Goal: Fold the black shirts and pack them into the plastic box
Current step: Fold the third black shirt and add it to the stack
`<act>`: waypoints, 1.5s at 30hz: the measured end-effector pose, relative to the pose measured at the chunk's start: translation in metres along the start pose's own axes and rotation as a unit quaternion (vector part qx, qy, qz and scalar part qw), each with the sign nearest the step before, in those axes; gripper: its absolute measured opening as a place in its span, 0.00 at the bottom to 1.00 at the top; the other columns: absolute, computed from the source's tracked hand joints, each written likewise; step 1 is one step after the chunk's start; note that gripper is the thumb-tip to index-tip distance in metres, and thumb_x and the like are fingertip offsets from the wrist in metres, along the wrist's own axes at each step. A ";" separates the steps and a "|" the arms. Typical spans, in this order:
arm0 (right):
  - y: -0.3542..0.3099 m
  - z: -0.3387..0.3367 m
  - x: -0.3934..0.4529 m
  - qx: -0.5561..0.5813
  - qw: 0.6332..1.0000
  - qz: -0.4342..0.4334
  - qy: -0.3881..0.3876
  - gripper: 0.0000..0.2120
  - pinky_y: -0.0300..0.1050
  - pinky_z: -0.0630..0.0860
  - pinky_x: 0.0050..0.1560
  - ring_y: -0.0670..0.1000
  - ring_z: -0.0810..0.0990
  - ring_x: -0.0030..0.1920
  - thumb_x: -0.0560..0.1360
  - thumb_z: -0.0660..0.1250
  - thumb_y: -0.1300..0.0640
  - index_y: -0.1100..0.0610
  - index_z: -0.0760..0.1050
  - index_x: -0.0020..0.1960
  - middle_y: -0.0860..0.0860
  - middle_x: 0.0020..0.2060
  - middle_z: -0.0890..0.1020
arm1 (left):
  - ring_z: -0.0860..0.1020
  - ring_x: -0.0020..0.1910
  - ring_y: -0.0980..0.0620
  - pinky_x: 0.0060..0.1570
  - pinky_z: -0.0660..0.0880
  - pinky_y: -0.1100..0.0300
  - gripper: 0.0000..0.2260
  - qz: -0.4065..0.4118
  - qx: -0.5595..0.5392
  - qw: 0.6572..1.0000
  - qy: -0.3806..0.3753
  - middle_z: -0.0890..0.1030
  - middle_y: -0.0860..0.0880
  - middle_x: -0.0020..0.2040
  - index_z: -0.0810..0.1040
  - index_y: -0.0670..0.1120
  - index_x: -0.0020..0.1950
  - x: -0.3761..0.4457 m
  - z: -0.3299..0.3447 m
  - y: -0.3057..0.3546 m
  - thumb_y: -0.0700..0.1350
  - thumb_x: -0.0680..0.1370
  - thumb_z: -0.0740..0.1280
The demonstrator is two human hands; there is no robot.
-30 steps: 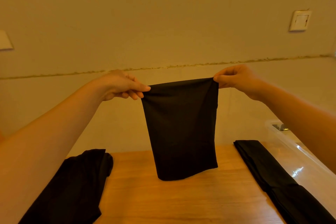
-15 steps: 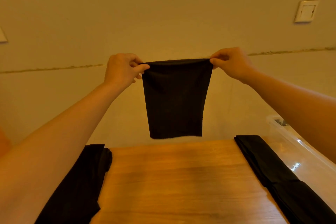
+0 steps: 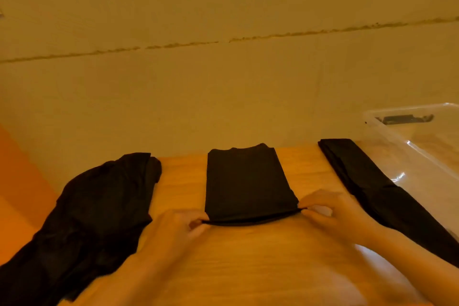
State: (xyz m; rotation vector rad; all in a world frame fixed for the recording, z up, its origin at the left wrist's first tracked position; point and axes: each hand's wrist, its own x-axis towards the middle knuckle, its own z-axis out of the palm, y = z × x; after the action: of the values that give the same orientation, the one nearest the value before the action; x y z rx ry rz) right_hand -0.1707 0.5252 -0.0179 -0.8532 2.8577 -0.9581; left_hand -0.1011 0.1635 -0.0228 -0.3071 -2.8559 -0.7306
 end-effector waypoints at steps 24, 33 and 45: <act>-0.080 0.053 -0.026 -0.054 0.992 -0.041 0.106 0.18 0.38 0.67 0.66 0.41 0.68 0.67 0.79 0.60 0.48 0.50 0.72 0.67 0.46 0.66 0.74 | 0.64 0.70 0.58 0.69 0.60 0.63 0.19 -0.051 -0.018 0.994 0.095 0.69 0.54 0.71 0.72 0.50 0.69 -0.021 0.038 0.066 0.56 0.81 0.58; -0.066 0.101 -0.022 -0.210 0.974 0.076 -0.027 0.40 0.43 0.36 0.73 0.45 0.39 0.76 0.72 0.33 0.30 0.51 0.40 0.78 0.47 0.77 0.42 | 0.36 0.76 0.55 0.76 0.38 0.53 0.33 -0.103 0.162 0.976 -0.100 0.40 0.54 0.79 0.41 0.54 0.78 -0.014 0.077 0.059 0.68 0.77 0.41; -0.078 0.067 -0.002 -0.216 0.967 0.136 -0.027 0.37 0.43 0.40 0.72 0.48 0.40 0.76 0.77 0.41 0.34 0.56 0.42 0.78 0.51 0.78 0.44 | 0.41 0.77 0.55 0.75 0.38 0.53 0.31 -0.121 0.111 0.984 -0.072 0.46 0.53 0.79 0.49 0.53 0.79 0.015 0.058 0.064 0.66 0.79 0.46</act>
State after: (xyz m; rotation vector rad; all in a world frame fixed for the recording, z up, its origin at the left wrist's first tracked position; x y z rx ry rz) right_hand -0.1190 0.4368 -0.0290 -0.4633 3.0714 -0.2827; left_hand -0.1073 0.2486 -0.0404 0.0223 -3.1108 -0.4340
